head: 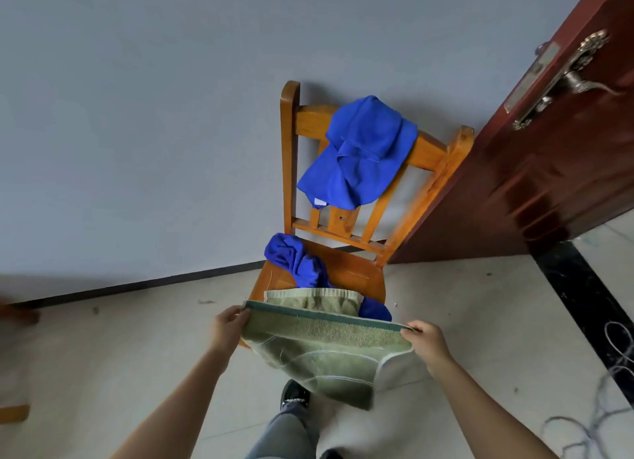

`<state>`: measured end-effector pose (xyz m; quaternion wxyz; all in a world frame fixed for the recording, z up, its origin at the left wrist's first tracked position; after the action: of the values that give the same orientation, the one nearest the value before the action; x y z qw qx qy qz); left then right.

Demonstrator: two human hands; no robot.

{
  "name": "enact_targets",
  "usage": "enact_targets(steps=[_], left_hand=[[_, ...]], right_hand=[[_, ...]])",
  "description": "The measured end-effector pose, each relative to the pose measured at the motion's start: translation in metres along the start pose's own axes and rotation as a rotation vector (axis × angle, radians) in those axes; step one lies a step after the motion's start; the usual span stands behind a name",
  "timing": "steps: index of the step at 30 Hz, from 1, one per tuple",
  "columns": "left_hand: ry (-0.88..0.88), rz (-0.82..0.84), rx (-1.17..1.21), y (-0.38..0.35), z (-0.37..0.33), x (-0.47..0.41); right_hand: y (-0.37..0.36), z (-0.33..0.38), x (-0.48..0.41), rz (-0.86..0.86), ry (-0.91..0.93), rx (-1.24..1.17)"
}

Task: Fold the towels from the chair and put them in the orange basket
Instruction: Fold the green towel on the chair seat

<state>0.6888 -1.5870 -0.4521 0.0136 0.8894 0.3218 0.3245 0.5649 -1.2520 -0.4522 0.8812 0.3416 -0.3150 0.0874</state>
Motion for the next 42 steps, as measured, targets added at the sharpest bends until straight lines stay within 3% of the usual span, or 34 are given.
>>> enact_targets(steps=[5,18,28,38,42], left_hand=[[0.028,-0.016,-0.003,-0.012,-0.004,-0.029],[0.111,-0.159,-0.154,-0.056,0.066,-0.136],[0.092,-0.163,-0.199,-0.065,0.102,-0.206],[0.180,-0.017,-0.198,-0.071,0.110,-0.221],[0.178,0.032,-0.259,-0.088,0.116,-0.229]], right_hand=[[-0.013,0.003,-0.024,-0.043,-0.016,-0.001],[-0.098,-0.050,-0.146,-0.040,0.013,0.050],[-0.131,-0.054,-0.224,-0.085,0.190,0.117],[-0.144,-0.048,-0.254,-0.071,0.250,0.360],[-0.146,-0.041,-0.256,-0.057,0.384,0.543]])
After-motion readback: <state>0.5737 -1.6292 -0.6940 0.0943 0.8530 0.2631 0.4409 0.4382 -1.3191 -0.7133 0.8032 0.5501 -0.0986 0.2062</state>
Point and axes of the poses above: each hand's wrist, its own x-axis away from the middle knuckle, its own y-axis out of the back of the hand, z = x × y, the point moved 3 cm from there along -x, towards the middle knuckle, and after that the axes turned 2 degrees about x, right-handed, at the moved point
